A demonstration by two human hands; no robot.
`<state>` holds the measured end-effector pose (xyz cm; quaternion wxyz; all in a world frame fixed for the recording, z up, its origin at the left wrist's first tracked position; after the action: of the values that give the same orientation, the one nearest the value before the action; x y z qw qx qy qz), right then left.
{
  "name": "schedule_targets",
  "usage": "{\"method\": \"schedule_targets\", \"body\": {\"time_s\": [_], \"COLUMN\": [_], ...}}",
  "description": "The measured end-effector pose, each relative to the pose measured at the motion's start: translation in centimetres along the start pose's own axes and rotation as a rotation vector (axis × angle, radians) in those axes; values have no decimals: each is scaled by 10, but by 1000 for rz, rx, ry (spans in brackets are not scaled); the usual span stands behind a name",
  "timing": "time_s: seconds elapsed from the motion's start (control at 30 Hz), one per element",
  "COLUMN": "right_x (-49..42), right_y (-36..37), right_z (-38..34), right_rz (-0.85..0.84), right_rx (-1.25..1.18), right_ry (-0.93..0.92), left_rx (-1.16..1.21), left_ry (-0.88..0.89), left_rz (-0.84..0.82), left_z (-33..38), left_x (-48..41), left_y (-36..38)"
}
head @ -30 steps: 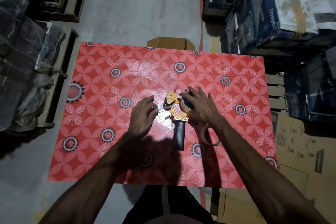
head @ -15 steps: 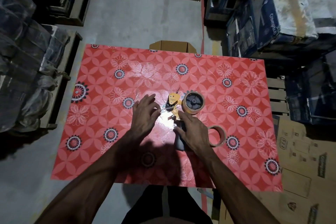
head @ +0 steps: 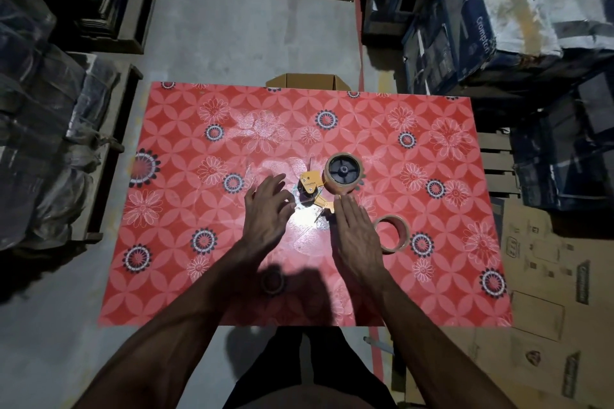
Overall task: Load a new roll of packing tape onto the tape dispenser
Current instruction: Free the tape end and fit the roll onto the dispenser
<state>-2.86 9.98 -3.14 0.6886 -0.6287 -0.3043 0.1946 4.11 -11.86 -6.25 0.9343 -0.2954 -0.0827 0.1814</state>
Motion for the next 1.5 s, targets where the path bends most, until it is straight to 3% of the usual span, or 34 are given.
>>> {"method": "schedule_targets", "body": {"time_s": [0.27, 0.63, 0.77, 0.9, 1.03, 1.27, 1.5], "right_x": [-2, -2, -3, -4, -2, 0, -2], "right_y": [-10, -14, -11, -7, -12, -21, -14], "right_z": [9, 8, 8, 10, 7, 5, 5], "right_rz": [-91, -243, -225, -191, -202, -182, -173], "right_rx": [-24, 129, 149, 146, 159, 142, 125], "right_ry": [-45, -104, -109, -112, -110, -109, -78], "left_rx": [-25, -61, -107, -114, -40, 185, 435], "left_ry": [0, -19, -113, -58, -52, -37, -319], "left_rz": [31, 68, 105, 75, 89, -23, 21], "left_z": [4, -2, -43, -58, -35, -4, 9], "left_x": [10, 17, 37, 64, 63, 58, 47], "left_y": [7, 5, -20, -42, -30, -11, -22]}}
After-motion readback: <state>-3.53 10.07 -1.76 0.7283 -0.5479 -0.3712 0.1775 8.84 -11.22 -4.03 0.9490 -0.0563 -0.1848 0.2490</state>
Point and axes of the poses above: each hand's wrist, its own x-axis away from the middle knuckle, its own y-axis out of the palm, z = x × y, the point moved 1 cm from there along -x, towards the middle knuckle, and after that the axes turned 14 degrees about x, right-handed, at the moved point
